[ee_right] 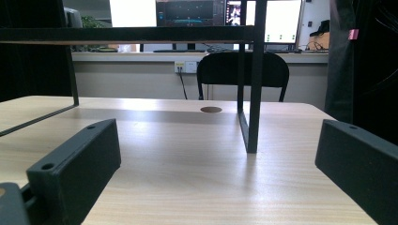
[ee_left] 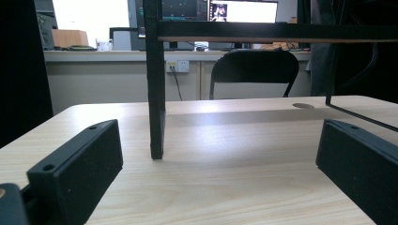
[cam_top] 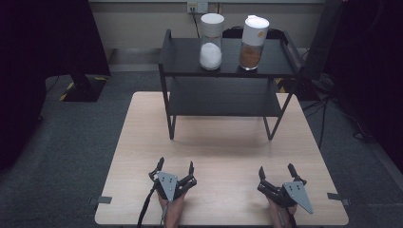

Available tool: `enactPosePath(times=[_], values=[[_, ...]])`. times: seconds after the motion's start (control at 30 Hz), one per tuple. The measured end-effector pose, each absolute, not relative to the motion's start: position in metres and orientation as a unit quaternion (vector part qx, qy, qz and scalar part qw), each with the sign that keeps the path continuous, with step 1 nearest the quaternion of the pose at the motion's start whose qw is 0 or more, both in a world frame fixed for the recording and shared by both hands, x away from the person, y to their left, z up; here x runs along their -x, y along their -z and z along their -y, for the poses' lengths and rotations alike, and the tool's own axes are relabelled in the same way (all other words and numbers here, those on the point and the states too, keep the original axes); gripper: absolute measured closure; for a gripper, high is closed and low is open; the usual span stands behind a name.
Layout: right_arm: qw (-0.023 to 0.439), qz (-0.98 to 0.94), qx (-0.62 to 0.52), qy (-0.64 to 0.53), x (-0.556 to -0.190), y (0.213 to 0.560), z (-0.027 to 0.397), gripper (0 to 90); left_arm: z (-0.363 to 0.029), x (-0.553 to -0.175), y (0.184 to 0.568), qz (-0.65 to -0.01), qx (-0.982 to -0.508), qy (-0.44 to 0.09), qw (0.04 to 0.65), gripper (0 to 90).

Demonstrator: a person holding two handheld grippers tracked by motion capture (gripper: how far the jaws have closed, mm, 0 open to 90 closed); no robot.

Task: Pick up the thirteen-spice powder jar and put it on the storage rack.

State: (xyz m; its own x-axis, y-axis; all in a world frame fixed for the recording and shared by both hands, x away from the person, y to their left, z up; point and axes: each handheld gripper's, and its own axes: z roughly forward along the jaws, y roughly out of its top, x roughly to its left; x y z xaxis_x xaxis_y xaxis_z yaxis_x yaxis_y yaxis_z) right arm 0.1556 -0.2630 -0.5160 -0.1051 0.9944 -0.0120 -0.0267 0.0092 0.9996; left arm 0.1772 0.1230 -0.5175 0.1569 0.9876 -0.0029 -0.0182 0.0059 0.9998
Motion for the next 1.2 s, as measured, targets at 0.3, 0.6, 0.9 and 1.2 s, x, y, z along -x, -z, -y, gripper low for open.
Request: enactPosePath(times=[0.3,0.6,0.9,1.2], values=[[0.483,-0.521,-0.465,-0.528,-0.1556,0.5159,0.2624,0.0,-0.1228,-0.1771,0.5176,-0.456,-0.532,-0.463,0.543,0.3],[0.48,-0.524,-0.462,-0.531,-0.1558,0.516,0.2643,0.0,-0.1213,-0.1768,0.5176,-0.459,-0.529,-0.465,0.541,0.2],[0.481,-0.523,-0.462,-0.53,-0.1557,0.516,0.2639,0.0,-0.1213,-0.1769,0.5176,-0.459,-0.529,-0.465,0.541,0.2],[0.481,-0.523,-0.462,-0.531,-0.1557,0.516,0.264,0.0,-0.1213,-0.1769,0.5176,-0.459,-0.529,-0.466,0.541,0.2]])
